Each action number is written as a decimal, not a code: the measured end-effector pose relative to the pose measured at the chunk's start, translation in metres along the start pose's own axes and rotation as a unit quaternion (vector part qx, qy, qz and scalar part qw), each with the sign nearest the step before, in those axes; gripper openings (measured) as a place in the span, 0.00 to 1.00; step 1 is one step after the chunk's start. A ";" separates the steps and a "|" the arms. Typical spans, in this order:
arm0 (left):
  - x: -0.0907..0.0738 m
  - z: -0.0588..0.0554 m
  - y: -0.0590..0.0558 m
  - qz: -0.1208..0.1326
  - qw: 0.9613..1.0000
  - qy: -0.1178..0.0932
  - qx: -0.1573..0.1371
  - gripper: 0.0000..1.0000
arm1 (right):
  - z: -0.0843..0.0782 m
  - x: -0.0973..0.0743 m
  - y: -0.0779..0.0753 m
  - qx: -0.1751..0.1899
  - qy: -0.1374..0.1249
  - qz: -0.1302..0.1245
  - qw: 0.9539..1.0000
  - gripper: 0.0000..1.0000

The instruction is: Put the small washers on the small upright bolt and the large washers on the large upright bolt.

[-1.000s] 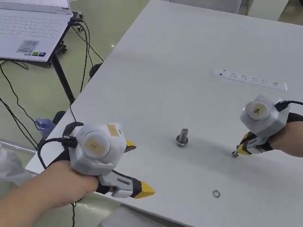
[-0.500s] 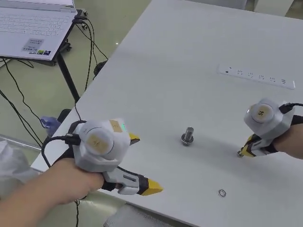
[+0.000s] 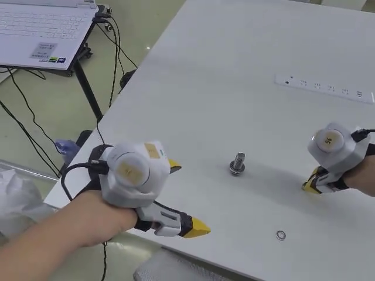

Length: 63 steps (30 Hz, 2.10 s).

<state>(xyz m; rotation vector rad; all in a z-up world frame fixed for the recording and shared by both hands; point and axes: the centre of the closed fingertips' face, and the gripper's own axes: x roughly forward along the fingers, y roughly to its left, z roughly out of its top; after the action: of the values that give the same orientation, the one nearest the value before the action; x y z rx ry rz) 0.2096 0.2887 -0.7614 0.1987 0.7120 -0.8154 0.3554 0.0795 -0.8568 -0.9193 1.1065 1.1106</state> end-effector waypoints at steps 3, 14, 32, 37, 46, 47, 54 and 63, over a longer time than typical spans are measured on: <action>0.001 -0.001 0.001 -0.003 1.000 0.005 -0.002 0.78 | 0.000 0.000 0.000 -0.001 0.003 0.001 1.000 0.13; 0.005 -0.003 -0.001 -0.008 1.000 0.008 -0.002 0.77 | 0.001 0.000 -0.001 0.008 0.020 0.000 1.000 0.13; 0.006 -0.007 -0.004 -0.013 1.000 0.017 -0.002 0.75 | 0.007 0.000 -0.005 -0.007 0.011 -0.008 1.000 0.19; 0.007 -0.006 -0.003 -0.012 1.000 0.016 -0.002 0.74 | 0.005 -0.001 -0.006 -0.011 0.011 -0.006 1.000 0.23; 0.007 -0.003 -0.003 -0.012 1.000 0.011 -0.001 0.77 | 0.013 -0.015 -0.005 -0.018 -0.012 -0.014 1.000 0.27; 0.008 -0.002 -0.003 -0.012 1.000 0.009 0.001 0.77 | 0.016 -0.018 -0.005 -0.019 -0.016 -0.016 1.000 0.28; 0.011 0.001 -0.002 -0.010 1.000 0.010 0.006 0.77 | 0.028 -0.037 -0.002 0.012 -0.065 -0.020 0.998 0.29; 0.011 0.003 -0.002 -0.012 1.000 0.012 0.014 0.76 | 0.024 -0.056 0.010 0.013 -0.090 -0.030 0.995 0.31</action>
<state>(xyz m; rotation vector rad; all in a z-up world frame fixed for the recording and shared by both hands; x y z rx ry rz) 0.2147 0.2794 -0.7658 0.2255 0.7280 -0.8474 0.3464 0.0933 -0.7970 -0.8088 0.9379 1.1045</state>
